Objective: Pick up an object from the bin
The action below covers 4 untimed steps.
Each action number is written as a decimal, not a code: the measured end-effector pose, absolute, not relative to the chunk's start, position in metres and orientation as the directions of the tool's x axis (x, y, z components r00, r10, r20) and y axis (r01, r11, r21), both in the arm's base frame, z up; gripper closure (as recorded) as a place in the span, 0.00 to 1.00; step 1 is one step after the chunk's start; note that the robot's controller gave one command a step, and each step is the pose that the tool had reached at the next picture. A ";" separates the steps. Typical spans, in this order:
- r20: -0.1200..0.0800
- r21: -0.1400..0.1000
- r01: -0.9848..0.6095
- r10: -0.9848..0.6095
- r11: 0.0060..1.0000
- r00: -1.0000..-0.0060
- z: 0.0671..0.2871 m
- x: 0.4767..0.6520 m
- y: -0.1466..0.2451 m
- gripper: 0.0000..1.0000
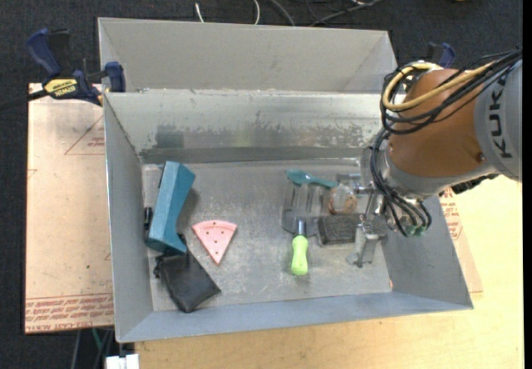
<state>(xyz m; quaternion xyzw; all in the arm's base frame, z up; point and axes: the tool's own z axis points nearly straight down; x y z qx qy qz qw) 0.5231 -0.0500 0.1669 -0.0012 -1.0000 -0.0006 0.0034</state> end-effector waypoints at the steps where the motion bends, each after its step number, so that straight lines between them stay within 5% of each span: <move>1: 0.000 0.000 0.001 0.001 1.000 -1.000 0.171 0.525 -0.050 0.00; 2: -0.010 0.001 0.028 0.028 1.000 -1.000 0.109 0.576 -0.034 0.00; 3: -0.003 0.001 0.029 0.029 1.000 -1.000 0.083 0.576 -0.035 0.00; 4: -0.008 0.002 -0.132 -0.132 0.991 -0.991 0.086 0.563 -0.093 0.00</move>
Offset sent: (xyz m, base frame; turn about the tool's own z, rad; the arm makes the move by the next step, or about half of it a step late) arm 0.0645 0.0212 -0.0821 0.0364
